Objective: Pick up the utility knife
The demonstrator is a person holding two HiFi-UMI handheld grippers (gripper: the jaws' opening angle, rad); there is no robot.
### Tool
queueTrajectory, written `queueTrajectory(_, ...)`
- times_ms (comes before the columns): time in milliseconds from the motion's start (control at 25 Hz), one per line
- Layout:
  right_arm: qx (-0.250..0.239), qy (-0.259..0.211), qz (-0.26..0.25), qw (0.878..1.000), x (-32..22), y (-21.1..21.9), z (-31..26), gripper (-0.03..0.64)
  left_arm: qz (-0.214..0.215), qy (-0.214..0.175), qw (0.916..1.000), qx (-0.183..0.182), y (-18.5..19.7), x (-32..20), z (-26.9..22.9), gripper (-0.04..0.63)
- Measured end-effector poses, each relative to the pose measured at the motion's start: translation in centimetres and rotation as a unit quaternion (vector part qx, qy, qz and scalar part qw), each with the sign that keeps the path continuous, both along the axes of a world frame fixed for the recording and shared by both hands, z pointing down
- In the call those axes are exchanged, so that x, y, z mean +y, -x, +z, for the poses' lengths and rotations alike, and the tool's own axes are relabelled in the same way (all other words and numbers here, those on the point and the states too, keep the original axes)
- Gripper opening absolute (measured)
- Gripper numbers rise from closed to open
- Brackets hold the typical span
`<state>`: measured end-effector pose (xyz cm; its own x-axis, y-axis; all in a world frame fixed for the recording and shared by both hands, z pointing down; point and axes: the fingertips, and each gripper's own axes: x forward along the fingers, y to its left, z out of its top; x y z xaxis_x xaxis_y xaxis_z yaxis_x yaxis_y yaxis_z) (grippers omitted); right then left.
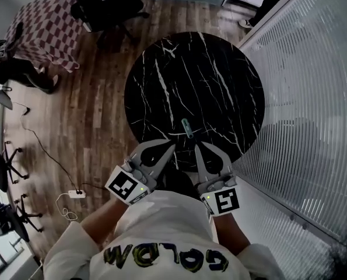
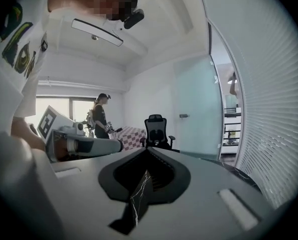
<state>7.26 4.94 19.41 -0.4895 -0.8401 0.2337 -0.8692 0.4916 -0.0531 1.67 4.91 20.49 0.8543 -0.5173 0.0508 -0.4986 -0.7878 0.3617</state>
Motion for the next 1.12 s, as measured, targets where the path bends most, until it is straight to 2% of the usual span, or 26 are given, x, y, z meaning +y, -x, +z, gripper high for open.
queueTrajectory(240, 0.026, 0.028, 0.0, 0.999, -1.5, -0.7, 4.7, 0.003, 0.001, 0.015, 0.9996, -0.024, 0.0, -1.4, 4.9, 0.002)
queueTrajectory(480, 0.046, 0.09, -0.006, 0.995, -3.0, -0.9, 10.3, 0.006, 0.007, 0.032, 0.9991, -0.026, -0.4, -2.9, 9.3, 0.002)
queueTrajectory(600, 0.067, 0.118, -0.012, 0.991, -3.7, -1.3, 13.2, 0.032, 0.019, 0.036, 0.9988, -0.029, -0.7, -3.2, 11.5, 0.002)
queueTrajectory(680, 0.08, 0.138, -0.012, 0.987, -4.2, -1.5, 15.1, 0.037, 0.027, 0.024, 0.9987, -0.036, -0.9, -3.5, 13.0, 0.002)
queueTrajectory(840, 0.1, 0.178, -0.004, 0.979, -5.1, -2.0, 19.2, 0.037, 0.057, -0.015, 0.9955, -0.074, -1.5, -3.9, 16.5, 0.002)
queueTrajectory(1120, 0.117, 0.244, -0.002, 0.963, -5.2, -2.4, 25.5, 0.072, 0.088, -0.006, 0.9927, -0.083, -2.1, -4.0, 21.5, 0.002)
